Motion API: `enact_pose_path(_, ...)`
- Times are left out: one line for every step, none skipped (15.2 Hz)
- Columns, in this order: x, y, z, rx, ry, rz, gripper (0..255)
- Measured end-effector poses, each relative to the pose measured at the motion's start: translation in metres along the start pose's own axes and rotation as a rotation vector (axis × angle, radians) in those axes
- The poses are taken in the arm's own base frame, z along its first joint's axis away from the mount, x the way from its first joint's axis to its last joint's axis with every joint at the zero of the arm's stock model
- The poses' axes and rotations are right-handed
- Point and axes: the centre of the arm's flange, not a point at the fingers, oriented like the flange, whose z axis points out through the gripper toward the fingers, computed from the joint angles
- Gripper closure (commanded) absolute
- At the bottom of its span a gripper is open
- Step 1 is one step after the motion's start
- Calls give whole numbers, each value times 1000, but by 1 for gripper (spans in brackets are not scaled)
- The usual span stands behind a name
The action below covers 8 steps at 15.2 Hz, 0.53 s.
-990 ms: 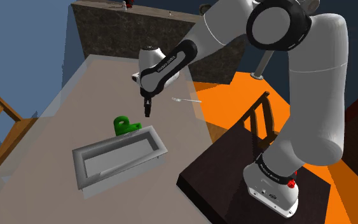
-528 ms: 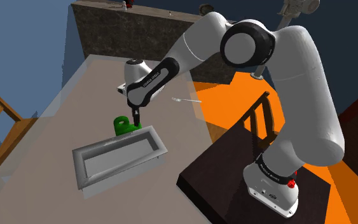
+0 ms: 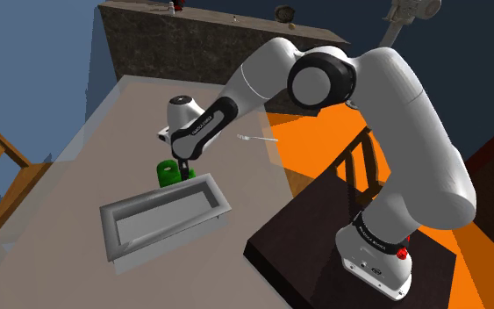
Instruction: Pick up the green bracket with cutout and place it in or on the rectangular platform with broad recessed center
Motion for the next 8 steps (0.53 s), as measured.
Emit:
enact_pose_path(-1, 0, 3, 0, 0, 0, 0)
enact_pose_path(-1, 0, 4, 0, 0, 0, 0)
enact_pose_path(-1, 0, 5, 0, 0, 0, 0)
enact_pose_path(-1, 0, 5, 0, 0, 0, 0)
enact_pose_path(-1, 0, 6, 0, 0, 0, 0)
enact_pose_path(-1, 0, 6, 0, 0, 0, 0)
enact_pose_path(-1, 0, 6, 0, 0, 0, 0)
enact_pose_path(-1, 0, 6, 0, 0, 0, 255)
